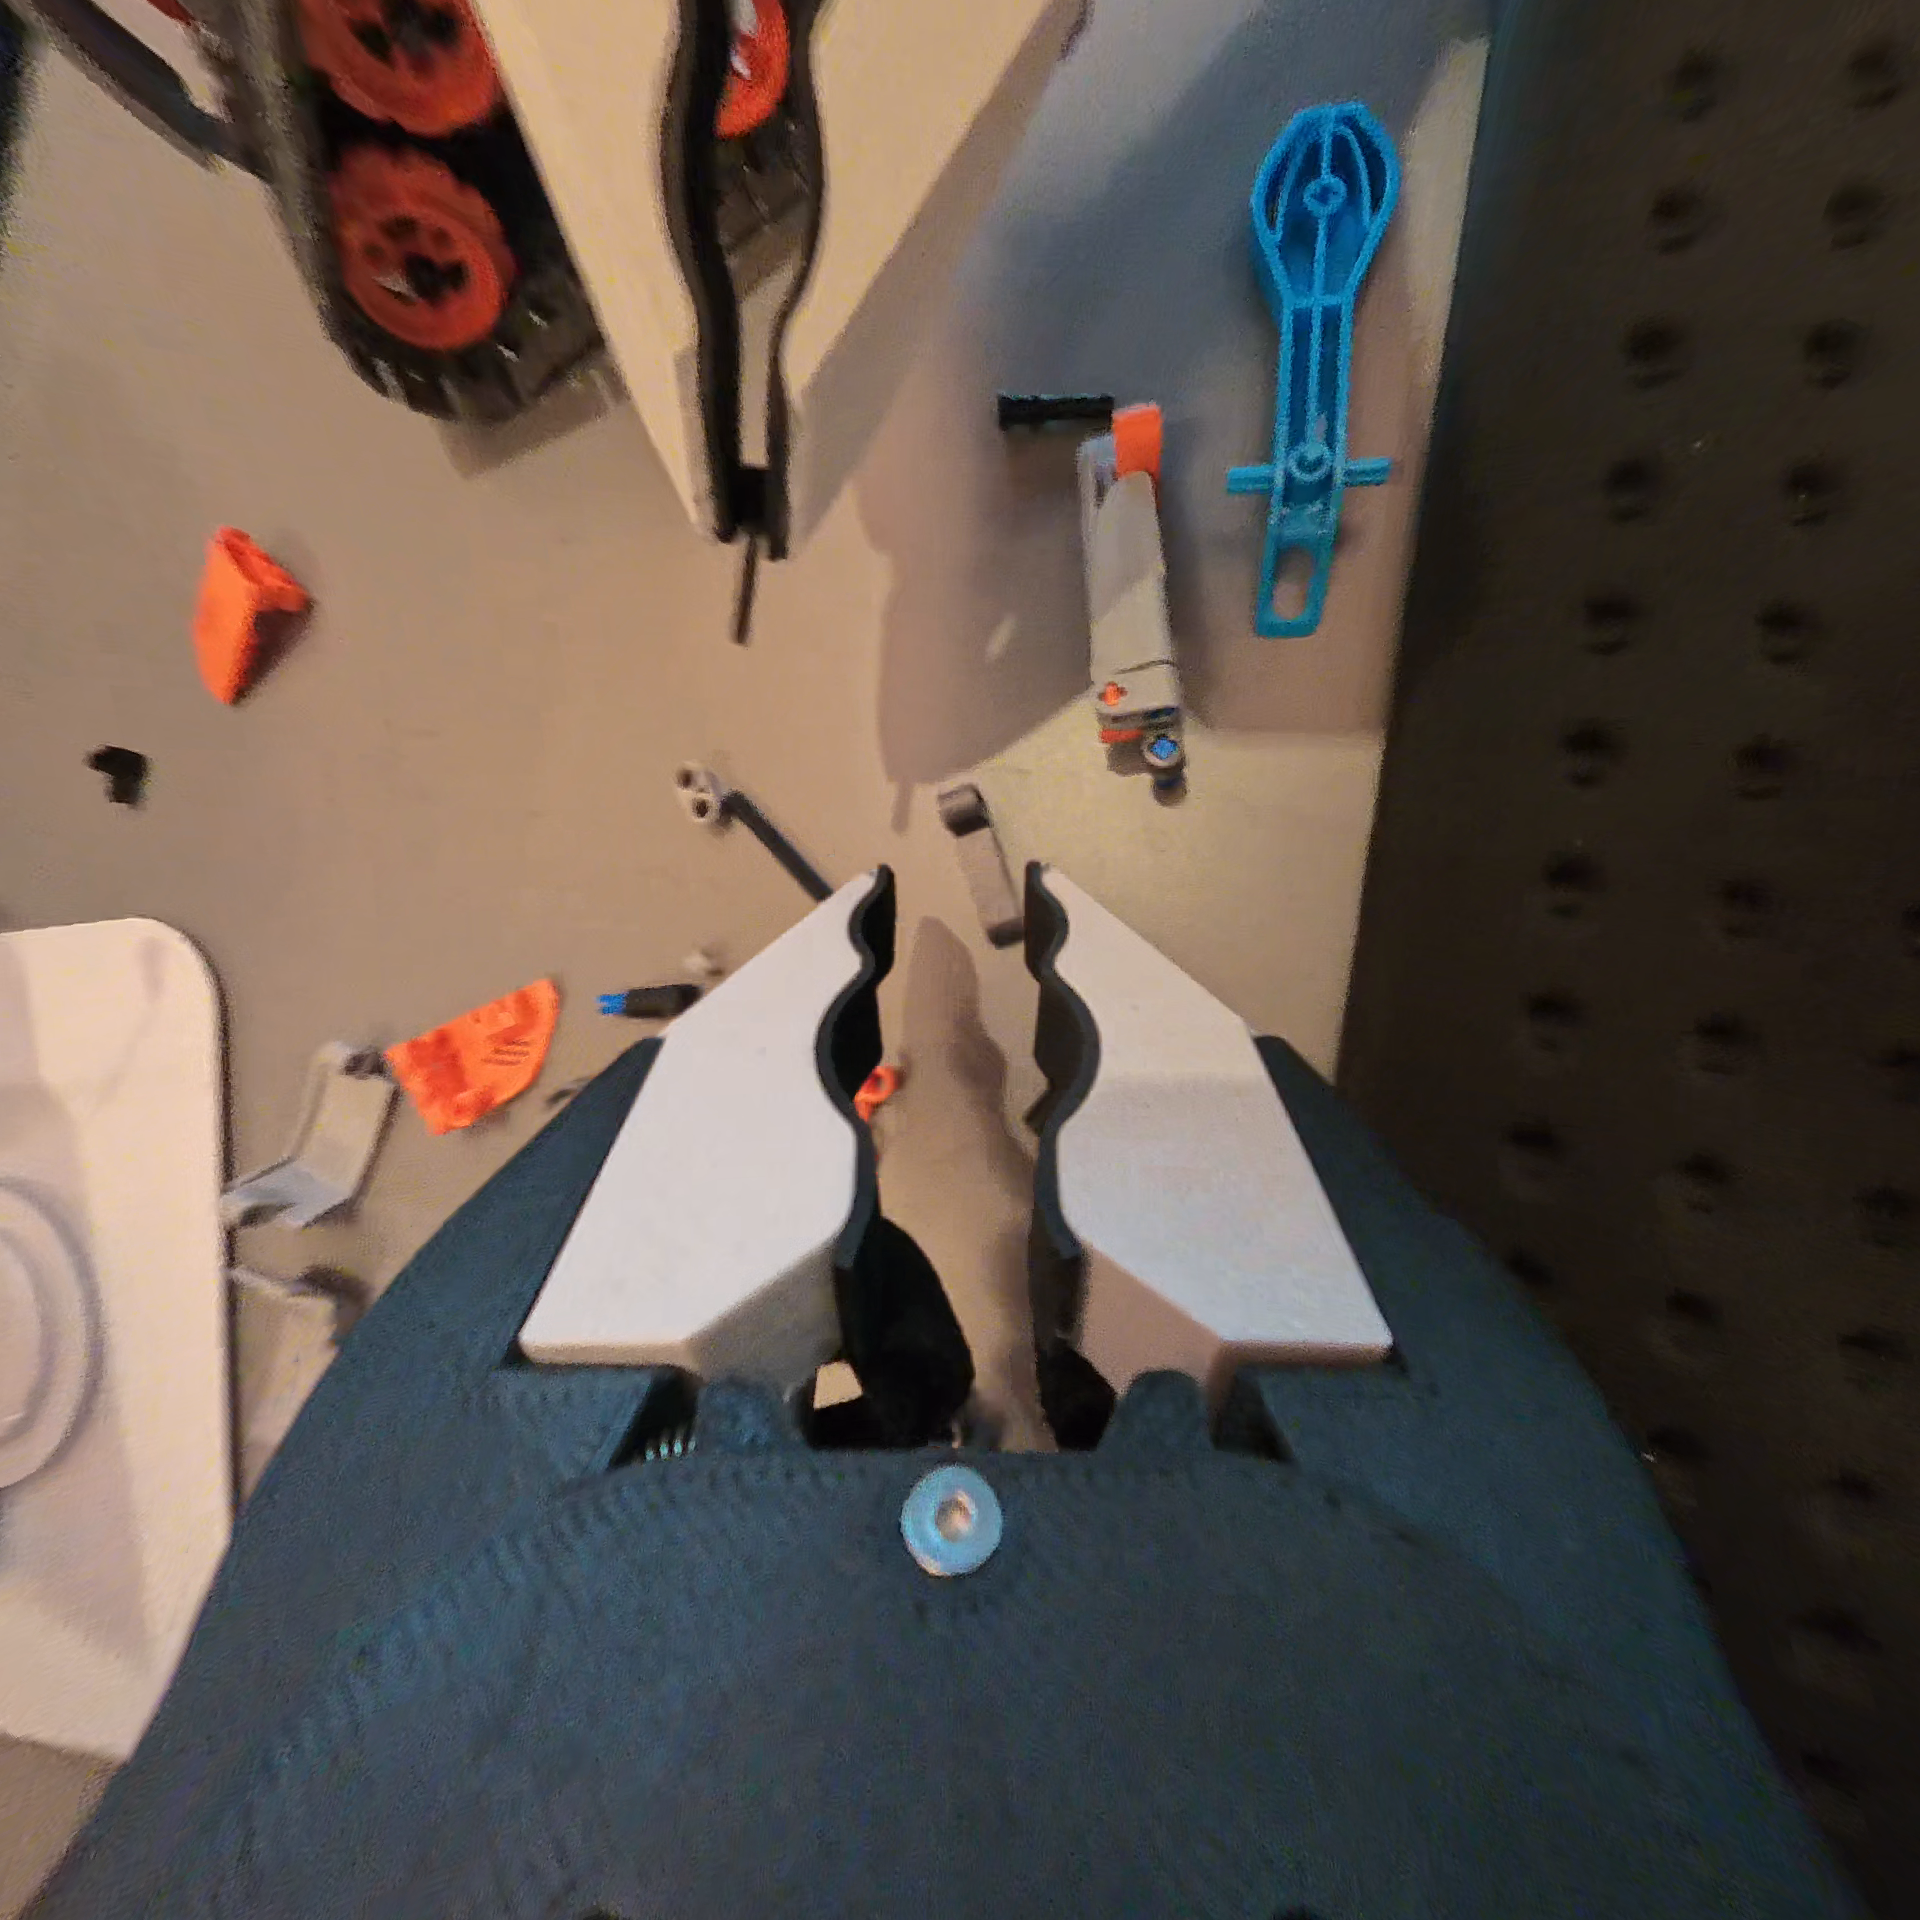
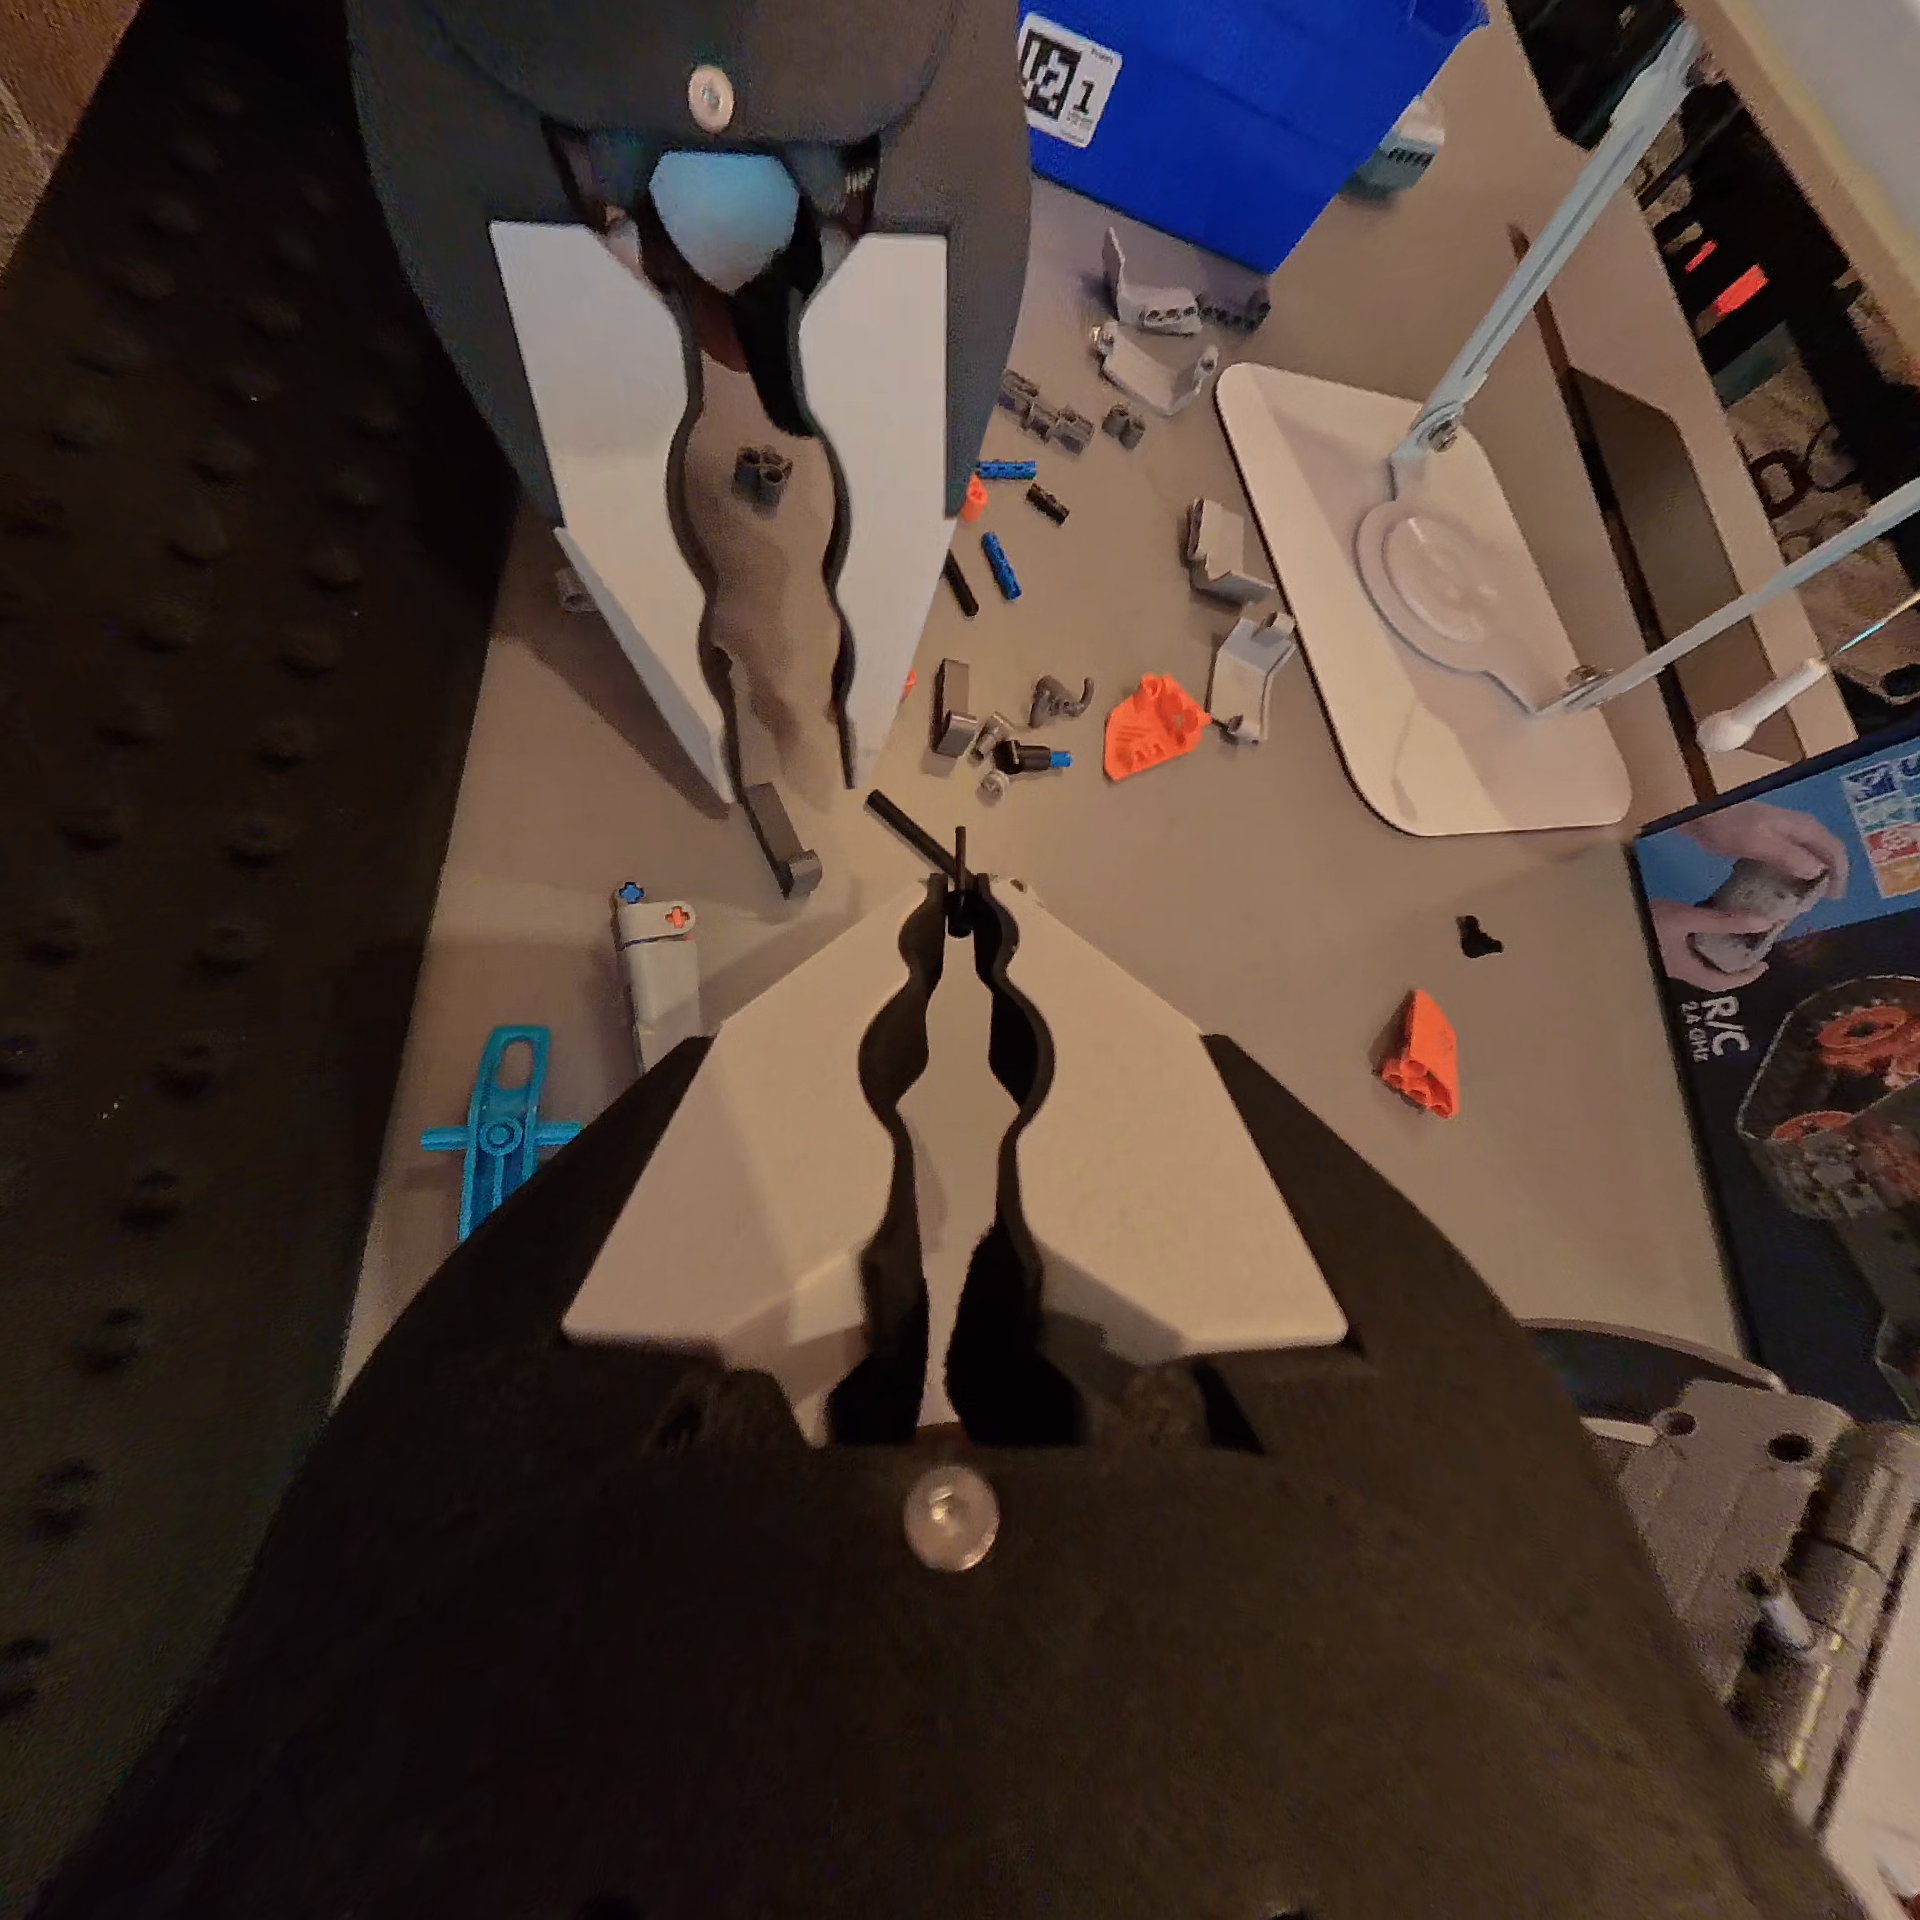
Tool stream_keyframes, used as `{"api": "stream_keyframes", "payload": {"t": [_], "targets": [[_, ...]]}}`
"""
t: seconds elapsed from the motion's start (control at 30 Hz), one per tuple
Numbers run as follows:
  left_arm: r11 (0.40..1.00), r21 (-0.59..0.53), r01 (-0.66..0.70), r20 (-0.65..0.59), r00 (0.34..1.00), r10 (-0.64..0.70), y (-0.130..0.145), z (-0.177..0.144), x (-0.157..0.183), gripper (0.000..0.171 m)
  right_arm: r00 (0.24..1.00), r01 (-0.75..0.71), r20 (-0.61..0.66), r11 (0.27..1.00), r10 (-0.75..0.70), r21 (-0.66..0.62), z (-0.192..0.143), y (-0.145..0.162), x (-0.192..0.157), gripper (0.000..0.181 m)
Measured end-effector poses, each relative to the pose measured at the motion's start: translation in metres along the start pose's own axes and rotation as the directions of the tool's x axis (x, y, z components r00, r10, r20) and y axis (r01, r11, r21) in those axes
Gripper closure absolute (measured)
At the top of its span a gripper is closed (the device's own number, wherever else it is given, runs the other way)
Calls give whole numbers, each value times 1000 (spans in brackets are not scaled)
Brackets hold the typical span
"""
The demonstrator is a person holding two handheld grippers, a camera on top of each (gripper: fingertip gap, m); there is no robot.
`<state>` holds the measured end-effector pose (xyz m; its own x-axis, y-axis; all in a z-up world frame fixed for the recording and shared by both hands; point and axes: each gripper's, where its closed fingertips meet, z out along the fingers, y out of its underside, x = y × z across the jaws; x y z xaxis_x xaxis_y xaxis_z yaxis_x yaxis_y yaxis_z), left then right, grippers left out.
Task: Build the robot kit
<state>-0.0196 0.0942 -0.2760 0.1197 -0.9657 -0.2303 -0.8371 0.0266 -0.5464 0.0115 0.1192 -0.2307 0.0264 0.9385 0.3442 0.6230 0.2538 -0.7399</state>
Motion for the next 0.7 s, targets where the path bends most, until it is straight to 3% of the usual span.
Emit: {"api": "stream_keyframes", "payload": {"t": [0.33,0.5,0.7], "targets": [[998,-65,19,-83,996,-25,15,3,13,152,1000,-6,28,1000,7,-29,0,7,-5,179],[999,-48,-7,3,1000,7,8,6,0,154,999,-7,31,1000,8,-28,-1,7,-6,179],[993,-51,-104,-63,993,101,-4,15,0,149,1000,-12,29,1000,12,-26,-4,8,-5,179]]}}
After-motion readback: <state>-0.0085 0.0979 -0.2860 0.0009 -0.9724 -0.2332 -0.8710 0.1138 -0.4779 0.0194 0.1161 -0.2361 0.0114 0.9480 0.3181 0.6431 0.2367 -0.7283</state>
